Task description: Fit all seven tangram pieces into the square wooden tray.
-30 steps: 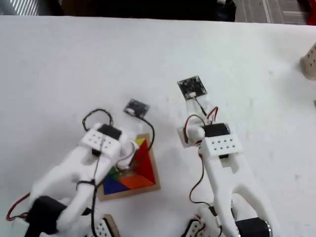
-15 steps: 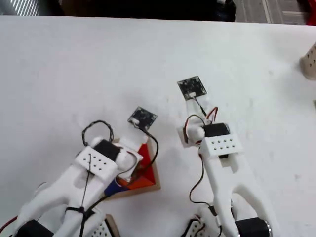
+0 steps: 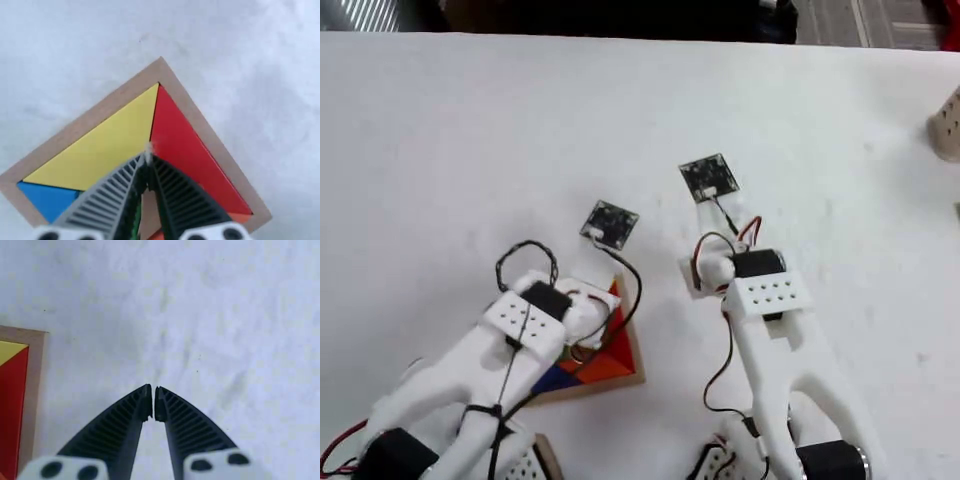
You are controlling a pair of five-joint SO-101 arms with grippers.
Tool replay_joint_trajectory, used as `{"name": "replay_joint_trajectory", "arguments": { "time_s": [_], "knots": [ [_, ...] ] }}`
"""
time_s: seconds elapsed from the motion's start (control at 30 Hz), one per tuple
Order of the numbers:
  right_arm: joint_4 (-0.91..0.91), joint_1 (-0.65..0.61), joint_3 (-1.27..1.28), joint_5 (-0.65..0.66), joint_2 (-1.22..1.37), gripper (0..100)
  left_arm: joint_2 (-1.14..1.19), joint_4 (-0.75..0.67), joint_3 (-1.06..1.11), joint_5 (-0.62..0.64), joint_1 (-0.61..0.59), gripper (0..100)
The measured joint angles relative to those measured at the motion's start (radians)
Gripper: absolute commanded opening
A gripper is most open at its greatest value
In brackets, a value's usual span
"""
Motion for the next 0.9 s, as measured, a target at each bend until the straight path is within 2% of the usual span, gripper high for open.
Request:
{"name": "replay_joint_trajectory", "arguments": {
  "time_s": [0.2,0.3,0.53,0.9],
  "knots": [
    [0.000,0.000,0.000,0.000,0.000,1.8,0.005,0.037,0.011,0.002,0.084,2],
    [0.000,0.000,0.000,0.000,0.000,1.8,0.005,0.049,0.018,0.003,0.089,2],
    [0.000,0.000,0.000,0.005,0.000,1.8,0.005,0.086,0.028,-0.100,0.014,2],
    [0.000,0.000,0.000,0.006,0.000,1.8,0.005,0.092,0.028,-0.118,-0.011,2]
  ]
}}
